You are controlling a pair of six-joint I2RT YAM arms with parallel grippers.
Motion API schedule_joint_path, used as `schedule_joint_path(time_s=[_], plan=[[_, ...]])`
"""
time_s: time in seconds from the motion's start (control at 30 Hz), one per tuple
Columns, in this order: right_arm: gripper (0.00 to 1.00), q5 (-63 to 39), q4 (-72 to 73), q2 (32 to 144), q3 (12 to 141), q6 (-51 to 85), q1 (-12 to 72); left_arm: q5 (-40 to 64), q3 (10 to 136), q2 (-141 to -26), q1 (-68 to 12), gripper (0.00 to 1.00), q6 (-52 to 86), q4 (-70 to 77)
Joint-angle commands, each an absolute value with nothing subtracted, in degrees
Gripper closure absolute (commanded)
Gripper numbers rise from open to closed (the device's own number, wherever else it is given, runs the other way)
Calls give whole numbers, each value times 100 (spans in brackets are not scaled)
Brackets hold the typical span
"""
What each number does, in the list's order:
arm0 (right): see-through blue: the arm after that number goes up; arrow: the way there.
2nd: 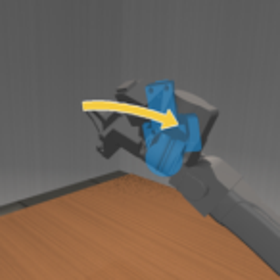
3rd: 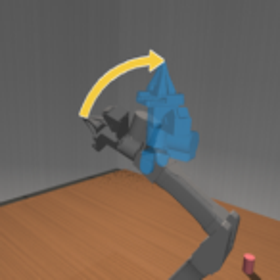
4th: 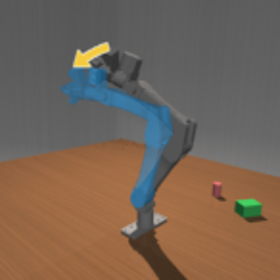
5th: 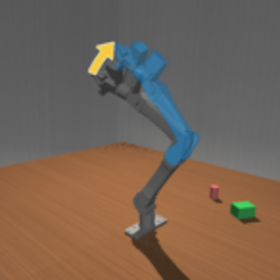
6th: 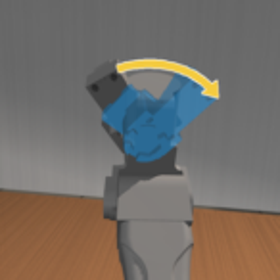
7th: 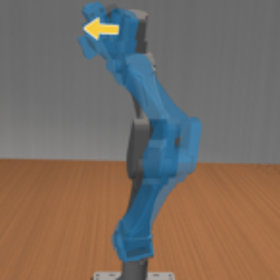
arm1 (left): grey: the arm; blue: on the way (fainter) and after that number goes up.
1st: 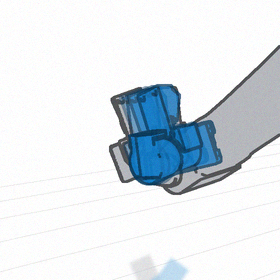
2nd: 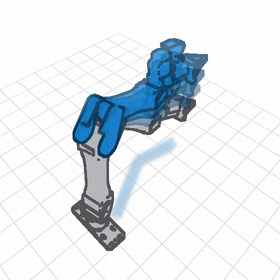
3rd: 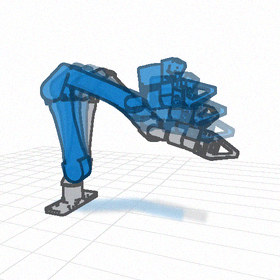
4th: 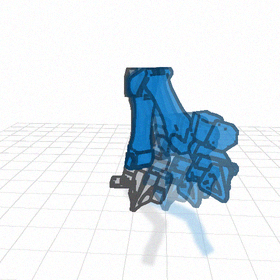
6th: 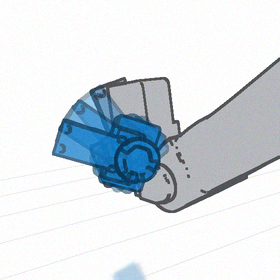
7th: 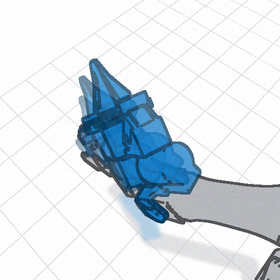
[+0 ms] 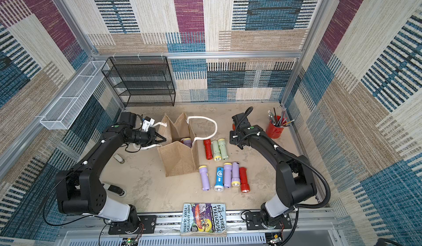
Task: Put the flashlights into the tote bags
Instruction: Pick up the flashlight from the center of the board.
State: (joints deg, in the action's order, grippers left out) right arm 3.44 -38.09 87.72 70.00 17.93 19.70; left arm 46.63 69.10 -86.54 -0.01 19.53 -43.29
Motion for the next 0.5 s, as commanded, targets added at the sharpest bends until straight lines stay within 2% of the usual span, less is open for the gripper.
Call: schedule_joint_path(time_s=[0.0, 0.17, 0.47], plan=[[64, 290, -4062, 8614, 7649, 1748, 2083, 4685, 6935, -8631, 9, 97, 1855, -4386], [64, 216, -4304, 8715, 8973, 1779, 2598, 4686, 6935, -8622, 9, 97, 1854, -4386], [65, -609, -4001, 9640, 10806, 1665, 3864, 4732, 6961, -8620, 9, 97, 1854, -4384]])
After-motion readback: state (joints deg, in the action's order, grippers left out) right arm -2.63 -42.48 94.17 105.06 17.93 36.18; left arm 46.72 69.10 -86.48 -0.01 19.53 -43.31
